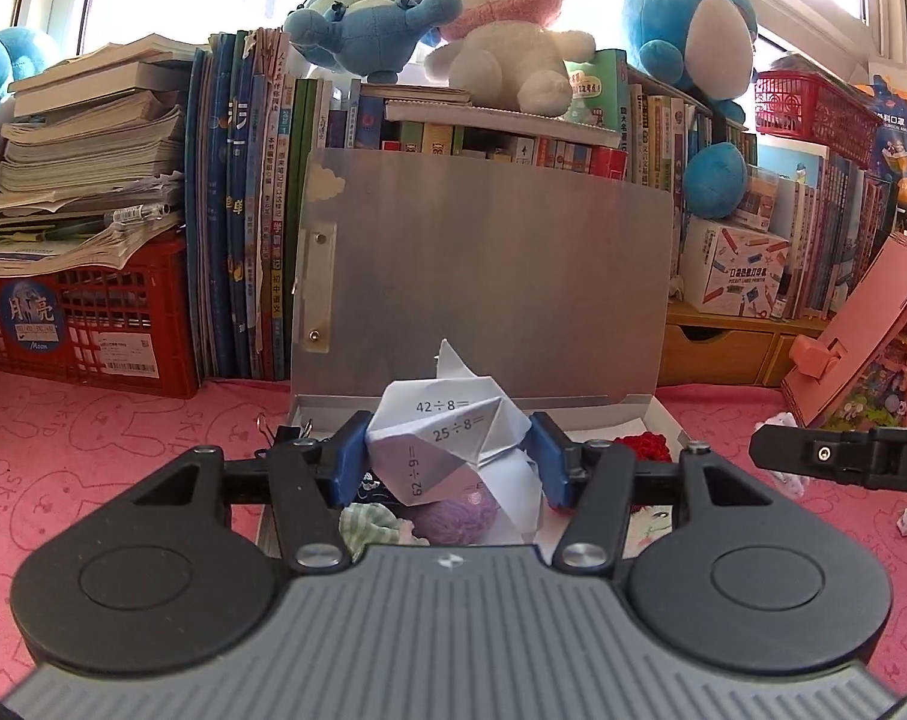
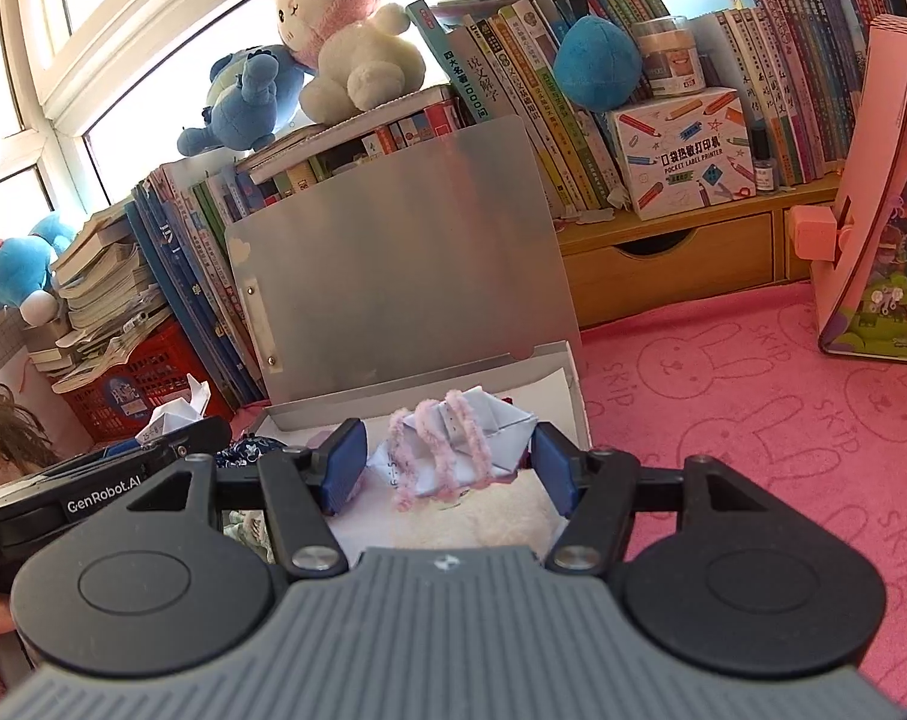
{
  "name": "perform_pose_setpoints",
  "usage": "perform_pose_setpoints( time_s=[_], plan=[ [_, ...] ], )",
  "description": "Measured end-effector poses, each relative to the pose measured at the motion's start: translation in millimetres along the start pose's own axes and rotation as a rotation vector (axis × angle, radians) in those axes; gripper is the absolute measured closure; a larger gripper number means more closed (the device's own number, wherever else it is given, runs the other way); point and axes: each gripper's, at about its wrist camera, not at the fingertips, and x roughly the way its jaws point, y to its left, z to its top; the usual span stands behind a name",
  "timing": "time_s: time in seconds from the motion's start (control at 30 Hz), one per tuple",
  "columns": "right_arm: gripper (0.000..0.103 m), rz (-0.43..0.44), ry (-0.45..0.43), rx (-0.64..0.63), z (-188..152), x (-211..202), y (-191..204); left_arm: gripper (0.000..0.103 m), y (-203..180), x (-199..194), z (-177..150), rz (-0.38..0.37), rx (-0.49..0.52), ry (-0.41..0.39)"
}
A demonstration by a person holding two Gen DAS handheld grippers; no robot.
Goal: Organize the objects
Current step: 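Lower both held items into the box and open both grippers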
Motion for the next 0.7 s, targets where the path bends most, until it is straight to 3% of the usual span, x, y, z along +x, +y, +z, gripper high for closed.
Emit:
perform_pose_setpoints(
  time_s=[0.37,0.53,0.7],
  plan=[
    [0.038,0.076,0.087,0.093,-4.9,33.1,-9.7,0.042,-11.2,28.5,-23.7,-0.121,0.019,0.066],
    [0.038,0.12,0.15,0.112,-1.2,55.4,-6.0,0.042,-15.1,49.1,-31.8,-0.239,0.041,0.154],
    [0.038,0.121,0.203,0.102,-0.4,79.4,-0.4,0.042,-20.6,67.7,-35.9,-0.179,0.112,0.185]
  ],
)
